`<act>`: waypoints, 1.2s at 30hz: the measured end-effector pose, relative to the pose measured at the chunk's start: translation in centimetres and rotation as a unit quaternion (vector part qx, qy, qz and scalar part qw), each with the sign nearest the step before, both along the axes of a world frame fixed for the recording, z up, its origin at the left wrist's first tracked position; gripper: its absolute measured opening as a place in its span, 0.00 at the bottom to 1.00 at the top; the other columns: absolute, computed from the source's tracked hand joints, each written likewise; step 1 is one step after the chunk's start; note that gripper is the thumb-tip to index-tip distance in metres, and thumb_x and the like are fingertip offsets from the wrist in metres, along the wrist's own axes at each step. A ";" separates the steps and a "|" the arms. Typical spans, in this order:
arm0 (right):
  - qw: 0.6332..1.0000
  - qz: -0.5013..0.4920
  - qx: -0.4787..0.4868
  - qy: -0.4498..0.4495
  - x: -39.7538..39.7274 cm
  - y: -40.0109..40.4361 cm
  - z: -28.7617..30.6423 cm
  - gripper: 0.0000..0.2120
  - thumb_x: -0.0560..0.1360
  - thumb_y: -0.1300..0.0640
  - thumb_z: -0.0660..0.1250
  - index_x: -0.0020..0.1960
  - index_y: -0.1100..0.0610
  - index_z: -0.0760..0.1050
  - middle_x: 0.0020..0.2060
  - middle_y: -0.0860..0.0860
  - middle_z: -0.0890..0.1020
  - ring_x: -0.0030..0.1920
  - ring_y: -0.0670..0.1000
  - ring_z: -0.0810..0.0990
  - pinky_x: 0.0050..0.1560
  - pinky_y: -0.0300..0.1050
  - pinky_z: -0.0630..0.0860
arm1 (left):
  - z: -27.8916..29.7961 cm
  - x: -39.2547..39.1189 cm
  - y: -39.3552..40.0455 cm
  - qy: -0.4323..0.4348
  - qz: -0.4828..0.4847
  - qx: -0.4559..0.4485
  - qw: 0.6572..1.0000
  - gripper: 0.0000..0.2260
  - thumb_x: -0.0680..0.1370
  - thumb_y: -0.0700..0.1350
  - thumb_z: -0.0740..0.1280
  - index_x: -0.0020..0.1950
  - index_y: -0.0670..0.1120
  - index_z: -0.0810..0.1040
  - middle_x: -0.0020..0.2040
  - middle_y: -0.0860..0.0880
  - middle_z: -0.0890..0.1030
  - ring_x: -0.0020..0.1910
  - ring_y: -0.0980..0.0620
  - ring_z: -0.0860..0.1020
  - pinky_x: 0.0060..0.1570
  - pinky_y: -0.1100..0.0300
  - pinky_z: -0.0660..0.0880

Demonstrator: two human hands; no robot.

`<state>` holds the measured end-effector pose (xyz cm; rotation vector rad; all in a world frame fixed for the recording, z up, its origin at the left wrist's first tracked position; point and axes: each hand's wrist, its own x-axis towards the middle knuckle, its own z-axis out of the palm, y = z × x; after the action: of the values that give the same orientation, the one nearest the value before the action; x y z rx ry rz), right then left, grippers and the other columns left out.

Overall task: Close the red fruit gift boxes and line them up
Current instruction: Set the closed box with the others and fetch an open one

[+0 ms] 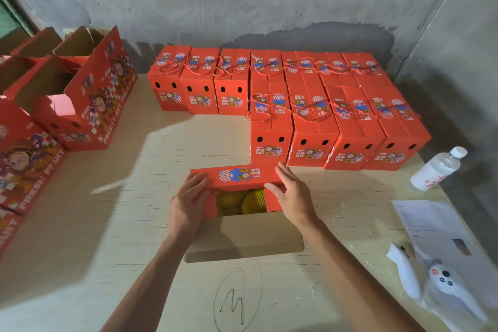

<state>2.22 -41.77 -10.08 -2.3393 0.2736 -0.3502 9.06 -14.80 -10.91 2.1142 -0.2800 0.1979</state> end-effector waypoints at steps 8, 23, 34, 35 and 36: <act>1.000 0.009 0.020 0.001 -0.2 -0.2 -0.4 0.31 0.80 0.49 0.70 0.79 0.59 0.66 0.80 0.50 0.64 0.80 0.46 0.60 0.79 0.45 0.62 | -0.5 0.1 0.3 0.007 -0.012 -0.013 1.000 0.10 0.80 0.40 0.71 0.59 0.51 0.85 0.70 0.53 0.77 0.68 0.55 0.75 0.66 0.58 0.74; 0.998 -0.038 0.014 -0.040 -0.8 0.3 -0.1 0.20 0.86 0.51 0.61 0.76 0.55 0.72 0.76 0.44 0.70 0.75 0.42 0.68 0.72 0.45 0.73 | -1.6 0.7 0.4 0.080 0.015 -0.039 0.996 0.20 0.81 0.58 0.67 0.71 0.54 0.69 0.74 0.51 0.70 0.67 0.59 0.74 0.65 0.52 0.73; 0.985 -0.091 0.098 0.113 -0.2 -0.2 -0.9 0.27 0.83 0.38 0.57 0.77 0.50 0.65 0.60 0.49 0.82 0.48 0.47 0.84 0.46 0.48 0.86 | -1.4 0.8 0.6 0.168 0.017 -0.079 0.982 0.29 0.75 0.67 0.66 0.71 0.54 0.72 0.59 0.57 0.81 0.57 0.58 0.79 0.56 0.54 0.77; 0.985 -0.091 0.091 0.111 -0.1 -0.2 -1.0 0.27 0.83 0.38 0.57 0.77 0.50 0.66 0.60 0.49 0.82 0.49 0.48 0.84 0.47 0.48 0.86 | -1.4 0.8 0.5 0.170 0.019 -0.080 0.982 0.28 0.75 0.66 0.67 0.71 0.54 0.72 0.58 0.57 0.81 0.57 0.58 0.79 0.56 0.54 0.77; 0.986 -0.092 0.084 0.109 -0.1 -0.2 -1.0 0.26 0.84 0.39 0.57 0.77 0.51 0.66 0.60 0.49 0.82 0.50 0.48 0.84 0.48 0.49 0.85 | -1.4 0.8 0.5 0.171 0.021 -0.082 0.982 0.28 0.75 0.65 0.67 0.71 0.54 0.72 0.58 0.57 0.81 0.57 0.58 0.80 0.56 0.53 0.78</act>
<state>2.15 -41.92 -11.03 -2.1912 0.6053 -0.1513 9.83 -14.27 -12.28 1.9501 -0.0136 -0.1159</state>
